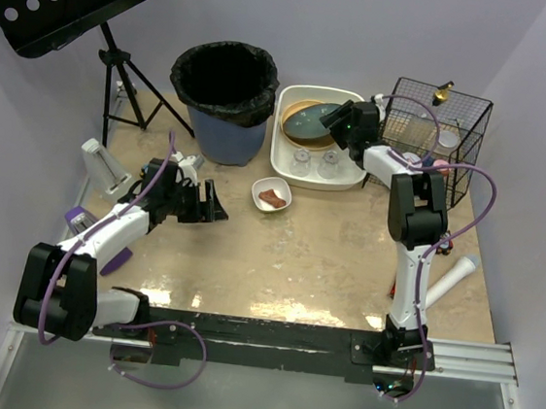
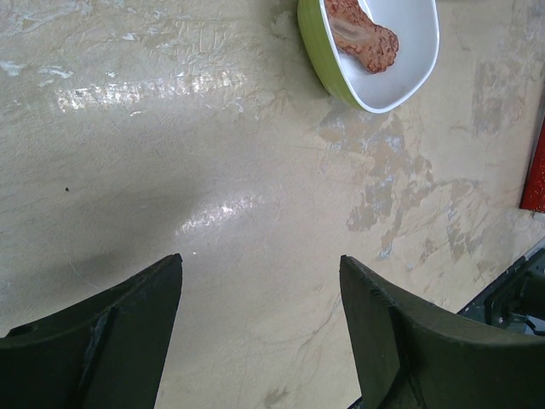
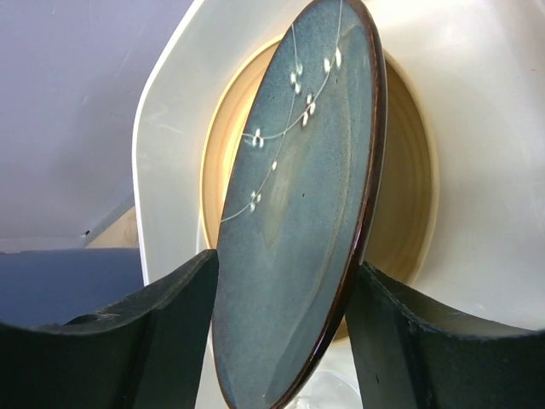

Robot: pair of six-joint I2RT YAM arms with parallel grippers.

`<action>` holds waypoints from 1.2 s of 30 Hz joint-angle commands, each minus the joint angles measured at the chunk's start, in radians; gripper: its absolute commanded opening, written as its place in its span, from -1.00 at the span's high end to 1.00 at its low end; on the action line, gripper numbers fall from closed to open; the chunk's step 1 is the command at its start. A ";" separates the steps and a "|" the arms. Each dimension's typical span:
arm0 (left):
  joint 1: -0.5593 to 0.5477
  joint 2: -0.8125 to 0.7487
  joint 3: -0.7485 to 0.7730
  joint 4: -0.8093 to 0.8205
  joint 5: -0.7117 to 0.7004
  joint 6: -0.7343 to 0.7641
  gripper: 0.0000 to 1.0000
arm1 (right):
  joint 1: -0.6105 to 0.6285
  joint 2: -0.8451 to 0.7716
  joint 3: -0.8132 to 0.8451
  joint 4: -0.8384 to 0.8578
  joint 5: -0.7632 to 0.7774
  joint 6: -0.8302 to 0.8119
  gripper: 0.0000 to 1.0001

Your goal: Clear the kitchen counter

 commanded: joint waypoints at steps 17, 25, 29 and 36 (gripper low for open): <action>0.008 0.000 0.023 0.017 0.027 0.020 -0.57 | -0.005 -0.043 0.159 -0.225 0.103 -0.130 -0.42; 0.008 0.000 0.021 0.019 0.027 0.020 -0.57 | -0.005 -0.057 0.157 -0.262 0.168 -0.178 -0.43; 0.008 0.000 0.021 0.019 0.027 0.020 -0.57 | -0.005 -0.061 0.159 -0.278 0.211 -0.204 -0.43; 0.008 0.005 0.023 0.017 0.027 0.020 -0.57 | -0.005 -0.064 0.164 -0.290 0.275 -0.259 -0.44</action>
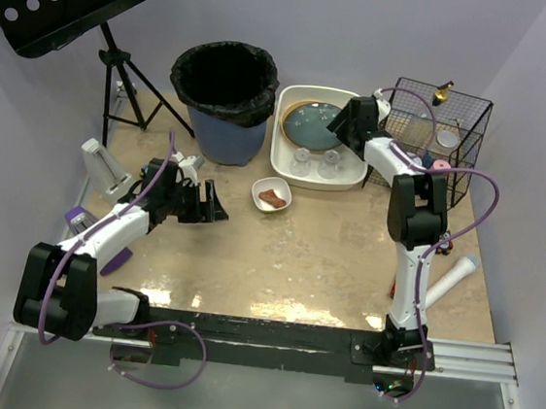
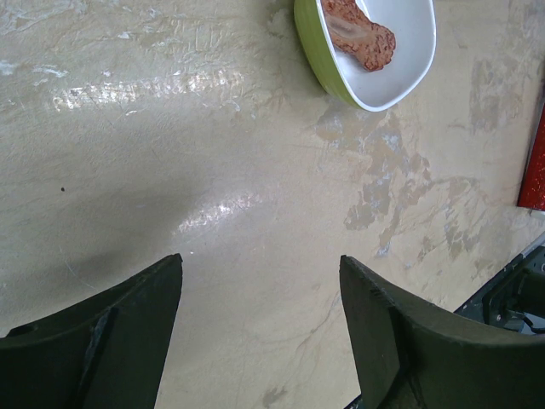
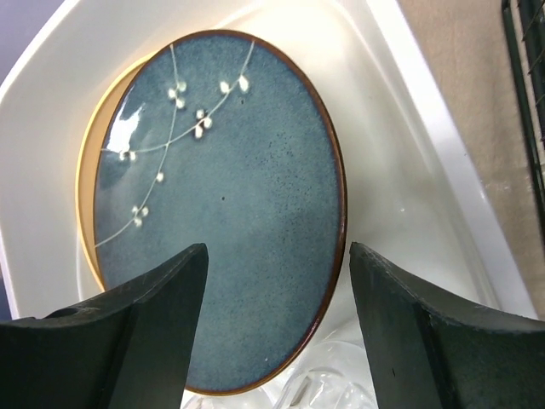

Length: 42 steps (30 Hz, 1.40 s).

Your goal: Clear the kitchen counter

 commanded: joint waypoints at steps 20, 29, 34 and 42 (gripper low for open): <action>0.008 0.014 0.024 0.022 0.020 0.019 -0.57 | 0.006 -0.015 0.176 -0.102 0.281 -0.247 0.43; 0.008 0.018 0.027 0.020 0.022 0.019 -0.57 | 0.021 0.053 0.268 -0.141 0.263 -0.312 0.71; 0.008 0.018 0.027 0.022 0.022 0.019 -0.57 | 0.030 0.057 0.273 -0.124 0.254 -0.341 0.72; 0.008 0.021 0.029 0.022 0.023 0.019 -0.56 | 0.093 0.114 0.389 -0.170 0.388 -0.479 0.81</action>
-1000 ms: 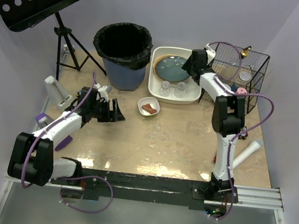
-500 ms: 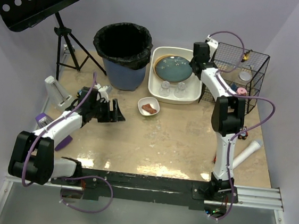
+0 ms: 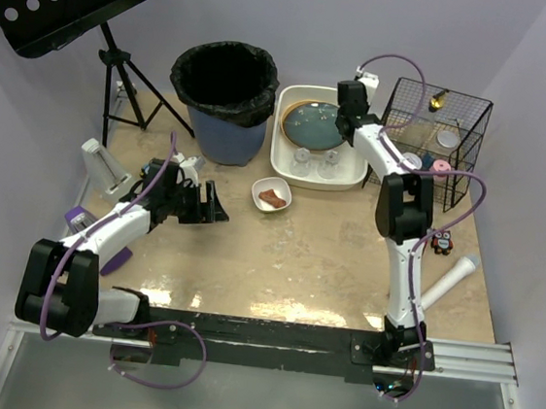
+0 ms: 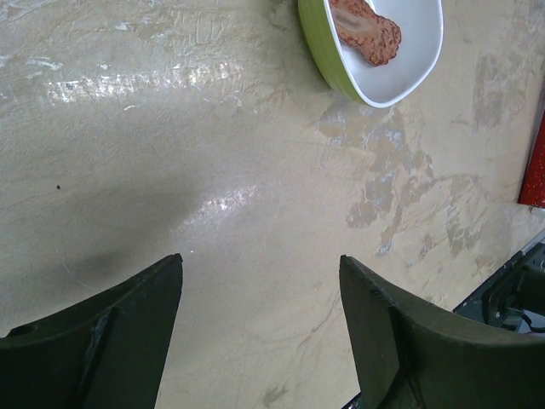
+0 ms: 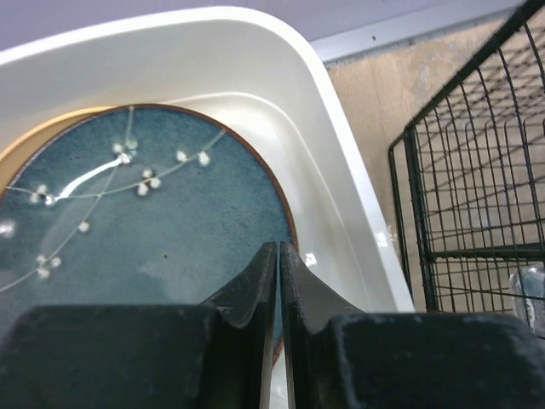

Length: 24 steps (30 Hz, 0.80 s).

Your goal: Clear the kitchen counter

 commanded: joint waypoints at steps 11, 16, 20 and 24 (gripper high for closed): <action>0.008 0.001 0.024 0.020 0.016 0.017 -0.56 | 0.082 0.084 0.253 -0.172 0.243 -0.171 0.90; 0.008 0.000 0.024 0.020 0.016 0.017 -0.56 | 0.082 0.100 0.277 -0.250 0.269 -0.171 0.92; 0.008 0.000 0.024 0.020 0.018 0.016 -0.56 | 0.082 0.120 0.306 -0.310 0.287 -0.168 0.95; 0.008 0.001 0.024 0.023 0.022 0.016 -0.56 | 0.082 0.130 0.312 -0.349 0.320 -0.159 0.95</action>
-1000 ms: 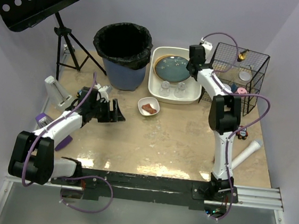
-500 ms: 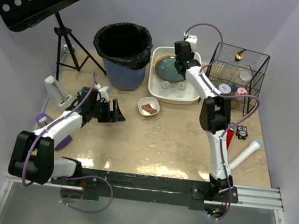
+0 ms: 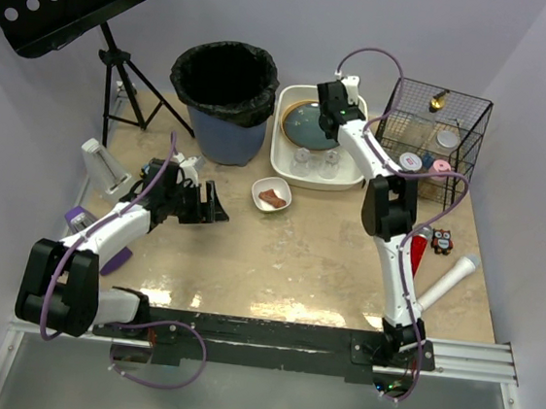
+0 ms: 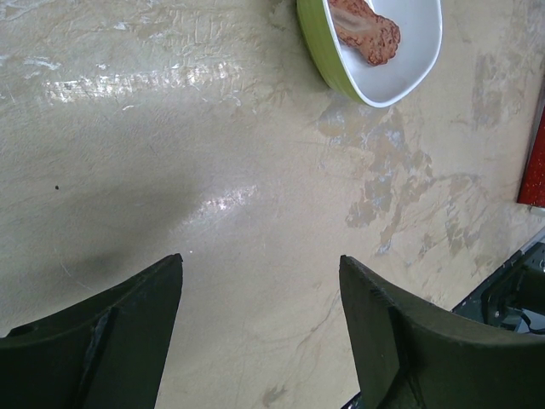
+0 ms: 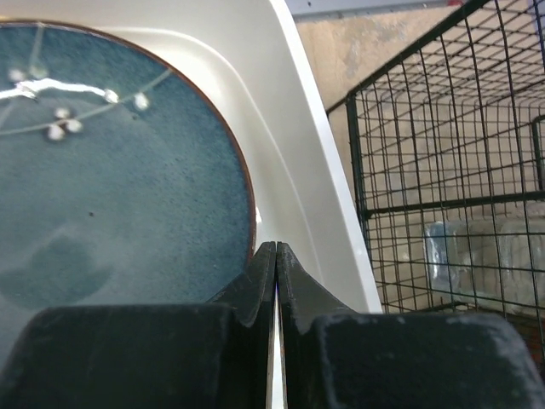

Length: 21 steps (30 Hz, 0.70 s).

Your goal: Clear the kitchen counter

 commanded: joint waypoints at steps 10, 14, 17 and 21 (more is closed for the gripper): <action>0.008 -0.003 0.021 0.019 0.028 0.016 -0.56 | 0.001 0.038 0.039 -0.096 0.021 0.007 0.97; 0.008 -0.003 0.014 0.028 0.065 0.026 -0.57 | -0.002 0.052 0.039 -0.073 -0.045 0.010 0.97; 0.008 -0.009 0.009 0.036 0.088 0.034 -0.58 | -0.004 0.063 0.042 -0.063 -0.082 0.021 0.97; 0.008 -0.015 0.006 0.040 0.094 0.036 -0.64 | -0.005 0.049 0.003 -0.003 -0.116 0.021 0.97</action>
